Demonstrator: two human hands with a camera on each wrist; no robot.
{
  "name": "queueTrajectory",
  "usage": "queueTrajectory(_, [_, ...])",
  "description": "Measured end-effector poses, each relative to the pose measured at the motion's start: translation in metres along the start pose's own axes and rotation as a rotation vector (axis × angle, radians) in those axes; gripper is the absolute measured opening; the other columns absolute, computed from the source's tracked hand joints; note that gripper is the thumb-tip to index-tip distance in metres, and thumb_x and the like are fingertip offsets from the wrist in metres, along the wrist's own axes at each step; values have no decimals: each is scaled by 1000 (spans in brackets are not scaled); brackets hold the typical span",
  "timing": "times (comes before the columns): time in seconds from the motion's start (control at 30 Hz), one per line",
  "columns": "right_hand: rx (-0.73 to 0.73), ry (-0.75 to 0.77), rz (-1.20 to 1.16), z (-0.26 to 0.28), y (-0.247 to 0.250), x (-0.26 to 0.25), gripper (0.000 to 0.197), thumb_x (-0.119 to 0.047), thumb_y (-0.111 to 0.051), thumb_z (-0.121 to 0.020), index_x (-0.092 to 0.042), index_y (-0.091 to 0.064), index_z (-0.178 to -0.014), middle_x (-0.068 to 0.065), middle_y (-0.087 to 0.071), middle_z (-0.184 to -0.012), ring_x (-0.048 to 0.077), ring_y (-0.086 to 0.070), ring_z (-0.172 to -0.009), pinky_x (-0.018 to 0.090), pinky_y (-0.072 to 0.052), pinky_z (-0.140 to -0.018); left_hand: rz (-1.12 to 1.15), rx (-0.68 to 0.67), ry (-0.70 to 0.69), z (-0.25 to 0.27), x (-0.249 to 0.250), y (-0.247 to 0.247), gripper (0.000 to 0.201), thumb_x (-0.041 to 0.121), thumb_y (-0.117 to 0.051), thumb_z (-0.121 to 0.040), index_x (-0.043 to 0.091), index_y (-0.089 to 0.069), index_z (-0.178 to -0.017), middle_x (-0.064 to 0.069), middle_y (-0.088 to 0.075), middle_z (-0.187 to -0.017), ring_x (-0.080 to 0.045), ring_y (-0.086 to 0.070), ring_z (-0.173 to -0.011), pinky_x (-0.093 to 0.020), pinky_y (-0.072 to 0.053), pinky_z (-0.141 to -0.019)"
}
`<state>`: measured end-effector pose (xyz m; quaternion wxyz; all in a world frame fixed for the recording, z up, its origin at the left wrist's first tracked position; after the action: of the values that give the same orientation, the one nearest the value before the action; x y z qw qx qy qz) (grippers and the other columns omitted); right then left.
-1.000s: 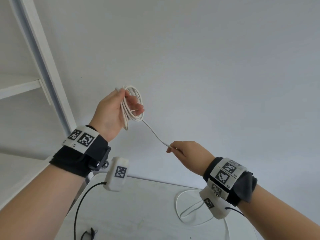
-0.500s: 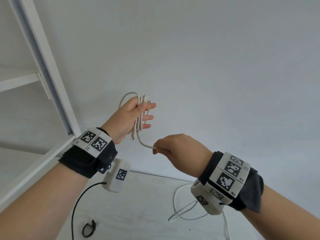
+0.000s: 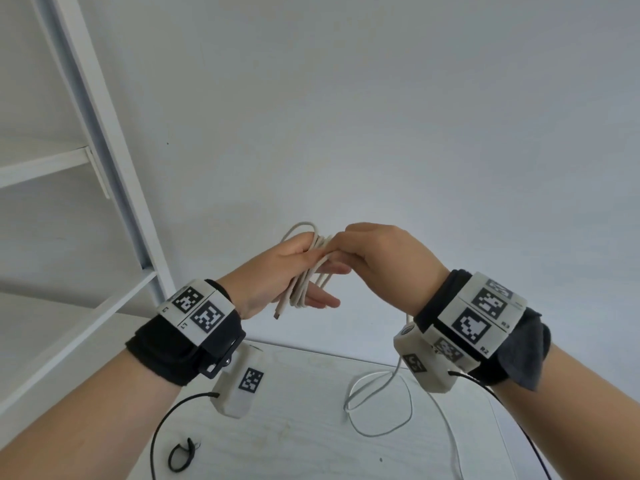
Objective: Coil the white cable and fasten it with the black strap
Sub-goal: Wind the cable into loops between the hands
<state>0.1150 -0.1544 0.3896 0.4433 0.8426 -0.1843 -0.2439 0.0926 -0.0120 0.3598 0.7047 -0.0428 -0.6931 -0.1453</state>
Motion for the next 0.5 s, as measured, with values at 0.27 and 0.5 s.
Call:
queueTrajectory(0.27, [178, -99, -74, -2, 15, 9, 25, -40, -68, -76, -19, -55, -75, -3, -56, -65, 10, -48, -58, 30, -45, -57, 28, -81, -56, 9, 2, -6, 29, 32, -32, -100, 6, -44, -96, -14, -74, -86, -17, -42, -33, -36, -55, -59])
queueTrajectory(0.5, [182, -166, -154, -4, 13, 26, 33, -40, -71, -72, -13, -51, -73, -2, -53, -61, 8, -40, -51, 18, -36, -54, 172, -93, -66, 12, -4, -10, 35, 35, -29, -99, 10, -49, -84, 5, -29, -51, -7, -18, -35, -22, -37, -40])
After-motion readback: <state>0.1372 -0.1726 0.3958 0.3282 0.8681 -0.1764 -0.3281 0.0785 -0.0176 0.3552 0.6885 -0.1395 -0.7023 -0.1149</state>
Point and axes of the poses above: each hand's wrist, its own z-axis away from the middle knuckle, its own y-axis out of the back of the hand, x = y × z, the point moved 3 cm from there along -z, towards the middle knuckle
